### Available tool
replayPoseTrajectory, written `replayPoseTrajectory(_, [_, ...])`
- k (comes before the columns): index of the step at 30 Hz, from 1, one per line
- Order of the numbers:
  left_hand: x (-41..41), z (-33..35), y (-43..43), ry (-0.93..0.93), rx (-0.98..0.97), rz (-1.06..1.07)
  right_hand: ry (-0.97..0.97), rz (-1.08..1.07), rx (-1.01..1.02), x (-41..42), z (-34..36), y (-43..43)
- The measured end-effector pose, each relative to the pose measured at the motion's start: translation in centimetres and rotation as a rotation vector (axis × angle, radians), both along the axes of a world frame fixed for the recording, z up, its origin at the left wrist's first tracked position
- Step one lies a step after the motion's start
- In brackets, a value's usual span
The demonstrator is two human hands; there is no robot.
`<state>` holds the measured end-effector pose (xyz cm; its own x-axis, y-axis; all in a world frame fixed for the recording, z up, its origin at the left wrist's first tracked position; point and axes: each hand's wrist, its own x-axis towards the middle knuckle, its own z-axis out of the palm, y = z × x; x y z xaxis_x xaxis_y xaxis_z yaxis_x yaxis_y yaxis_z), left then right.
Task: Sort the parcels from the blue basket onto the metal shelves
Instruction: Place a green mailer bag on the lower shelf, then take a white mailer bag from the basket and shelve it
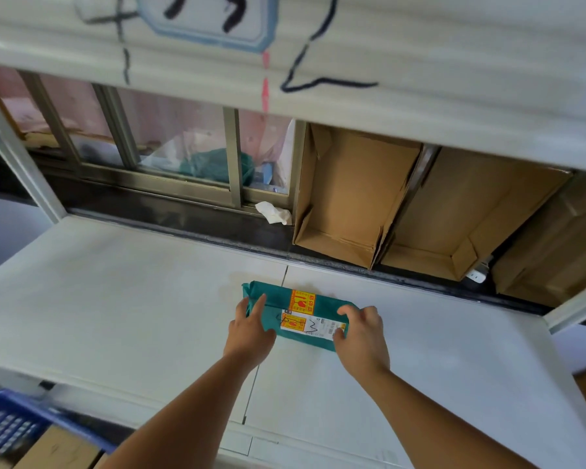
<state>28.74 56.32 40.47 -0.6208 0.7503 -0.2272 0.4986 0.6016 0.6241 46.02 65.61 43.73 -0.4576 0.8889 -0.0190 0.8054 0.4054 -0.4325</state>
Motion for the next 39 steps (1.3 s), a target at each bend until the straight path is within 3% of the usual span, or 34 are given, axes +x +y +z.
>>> replayPoseTrajectory(4, [0.7, 0.8, -1.7, 0.071, -0.010, -0.035, -0.017, 0.213, -0.168, -0.6, 0.1, -1.5])
replayPoseTrajectory(9, [0.5, 2.2, -5.5, 0.134, -0.235, -0.210, -0.418, 0.501, -0.470, -3.3, -0.1, -4.2])
replayPoseTrajectory(11, [-0.3, 2.7, -7.5, 0.107, -0.402, -0.285, -0.526, 0.610, -0.463, -5.0, 0.1, -5.7])
replayPoseTrajectory(15, [-1.2, 3.7, -12.9, 0.056, -0.627, -0.340, -0.507, 0.756, -0.353, -8.8, 0.6, -9.0])
replayPoseTrajectory(18, [-1.6, 3.4, -18.1, -0.002, -0.685, -0.202, -0.506, 0.871, -0.322, -11.5, 0.3, -12.0])
replayPoseTrajectory(30, [-3.0, -3.1, -41.6, -0.321, -0.807, 0.241, -0.875, 1.415, -0.189, -19.4, -4.6, -29.9])
replayPoseTrajectory(39, [-9.4, -9.6, -56.3, -0.483, -0.495, 0.588, -0.931, 1.325, -0.277, -28.3, -11.1, -41.9])
